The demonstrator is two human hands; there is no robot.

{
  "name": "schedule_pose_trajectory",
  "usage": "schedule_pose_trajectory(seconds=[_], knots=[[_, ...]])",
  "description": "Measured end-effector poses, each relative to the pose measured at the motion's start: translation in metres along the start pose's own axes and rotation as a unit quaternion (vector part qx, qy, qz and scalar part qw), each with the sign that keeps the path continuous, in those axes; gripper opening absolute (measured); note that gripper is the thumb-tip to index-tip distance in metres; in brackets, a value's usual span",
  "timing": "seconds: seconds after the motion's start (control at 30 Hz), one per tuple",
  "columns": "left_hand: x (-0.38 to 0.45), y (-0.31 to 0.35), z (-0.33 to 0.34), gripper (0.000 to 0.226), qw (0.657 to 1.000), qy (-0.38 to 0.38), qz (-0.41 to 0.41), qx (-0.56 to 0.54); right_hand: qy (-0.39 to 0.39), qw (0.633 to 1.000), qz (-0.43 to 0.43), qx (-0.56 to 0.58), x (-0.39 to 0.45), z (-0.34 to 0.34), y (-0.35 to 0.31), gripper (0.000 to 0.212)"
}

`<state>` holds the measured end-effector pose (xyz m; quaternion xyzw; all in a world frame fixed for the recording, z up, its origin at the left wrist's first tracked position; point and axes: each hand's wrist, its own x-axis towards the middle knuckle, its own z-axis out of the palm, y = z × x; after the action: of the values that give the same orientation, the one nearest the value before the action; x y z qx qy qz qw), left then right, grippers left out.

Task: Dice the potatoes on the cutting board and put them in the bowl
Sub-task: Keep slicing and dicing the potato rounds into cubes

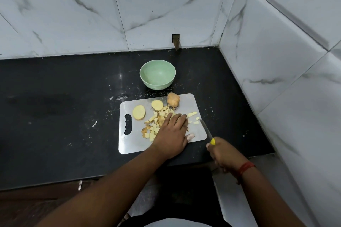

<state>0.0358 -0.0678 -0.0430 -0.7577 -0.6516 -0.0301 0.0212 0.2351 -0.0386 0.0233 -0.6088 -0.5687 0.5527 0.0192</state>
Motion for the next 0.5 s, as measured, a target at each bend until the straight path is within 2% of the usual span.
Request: schedule_pose_trajectory(seconds=[0.1,0.23,0.33,0.5], knots=[[0.011,0.009,0.001,0.072,0.999,-0.012,0.046,-0.004,0.019,0.997,-0.003,0.068,-0.003,-0.006,-0.002,0.019],[0.027,0.022,0.001,0.081,0.992,-0.05,0.119,0.013,0.038,0.997,-0.02,0.062,-0.001,-0.012,-0.006,0.019],[0.031,0.023,0.004,0.087,0.989,-0.073,0.122,0.048,0.038,0.997,-0.027,0.055,-0.001,-0.013,-0.005,0.019],[0.018,0.004,0.009,0.079,0.984,-0.087,0.13,0.082,0.028,0.996,-0.016,0.084,-0.001,-0.015,-0.004,0.019]])
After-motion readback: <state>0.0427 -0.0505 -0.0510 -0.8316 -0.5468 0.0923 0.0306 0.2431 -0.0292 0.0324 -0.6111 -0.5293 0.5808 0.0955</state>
